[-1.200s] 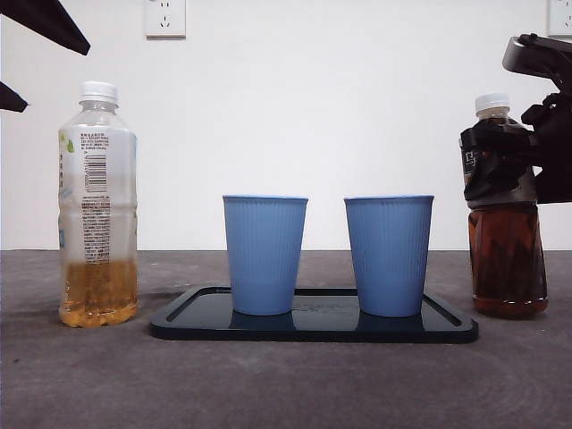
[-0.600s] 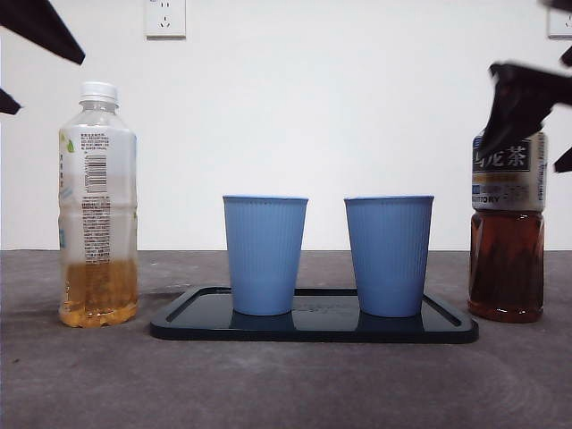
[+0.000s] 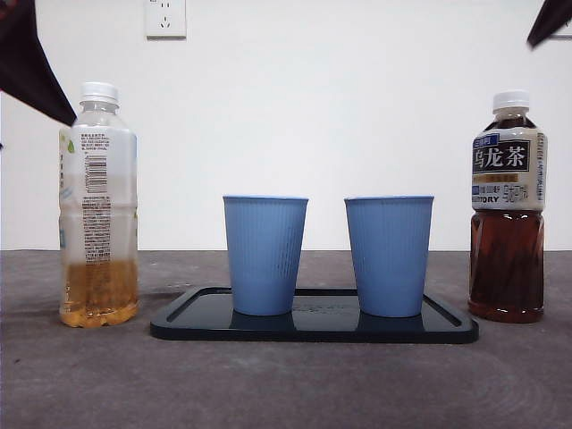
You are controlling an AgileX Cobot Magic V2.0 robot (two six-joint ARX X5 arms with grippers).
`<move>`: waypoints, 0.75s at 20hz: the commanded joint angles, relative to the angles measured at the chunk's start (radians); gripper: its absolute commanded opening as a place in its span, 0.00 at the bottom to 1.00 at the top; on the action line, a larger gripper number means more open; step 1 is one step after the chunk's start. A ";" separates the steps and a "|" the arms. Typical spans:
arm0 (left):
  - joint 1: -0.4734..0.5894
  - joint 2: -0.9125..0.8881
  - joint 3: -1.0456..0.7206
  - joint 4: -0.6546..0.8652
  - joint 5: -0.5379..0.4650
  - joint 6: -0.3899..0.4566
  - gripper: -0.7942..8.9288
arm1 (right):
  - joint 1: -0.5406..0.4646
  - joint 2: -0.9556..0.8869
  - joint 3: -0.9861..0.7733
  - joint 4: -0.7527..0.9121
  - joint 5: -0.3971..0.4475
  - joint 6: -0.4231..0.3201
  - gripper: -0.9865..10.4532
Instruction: Pour the drink into the cup
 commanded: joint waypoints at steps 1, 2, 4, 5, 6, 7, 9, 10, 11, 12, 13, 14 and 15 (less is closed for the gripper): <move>-0.022 0.031 -0.022 0.042 -0.010 0.002 0.59 | 0.004 -0.028 0.032 0.005 0.000 0.010 0.49; -0.030 0.042 -0.037 0.065 -0.029 0.002 0.59 | 0.004 -0.038 0.036 0.005 0.001 0.011 0.49; -0.037 0.069 -0.055 0.121 -0.035 0.000 0.60 | 0.004 -0.048 0.039 0.001 0.000 0.011 0.49; -0.039 0.083 -0.057 0.146 -0.035 -0.003 0.60 | 0.004 -0.048 0.039 -0.004 0.000 0.011 0.49; -0.044 0.103 -0.057 0.173 -0.035 -0.013 0.60 | 0.004 -0.048 0.039 -0.011 0.000 0.011 0.49; -0.050 0.124 -0.057 0.194 -0.035 -0.020 0.60 | 0.004 -0.047 0.039 -0.014 0.000 0.011 0.49; -0.063 0.171 -0.057 0.244 -0.035 -0.031 0.60 | 0.004 -0.047 0.039 -0.014 0.000 0.011 0.49; -0.067 0.200 -0.057 0.278 -0.035 -0.030 0.60 | 0.004 -0.047 0.039 -0.014 0.000 0.011 0.49; -0.069 0.222 -0.057 0.307 -0.036 -0.030 0.60 | 0.004 -0.047 0.039 -0.014 0.001 0.011 0.49; -0.070 0.249 -0.057 0.344 -0.048 -0.029 0.60 | 0.004 -0.047 0.039 -0.014 0.000 0.011 0.49; -0.071 0.270 -0.057 0.370 -0.065 -0.029 0.60 | 0.004 -0.047 0.039 -0.015 0.000 0.011 0.49; -0.071 0.294 -0.057 0.400 -0.077 -0.029 0.60 | 0.004 -0.047 0.039 -0.016 0.000 0.011 0.49; -0.071 0.312 -0.057 0.424 -0.077 -0.030 0.60 | 0.004 -0.047 0.039 -0.016 0.000 0.011 0.49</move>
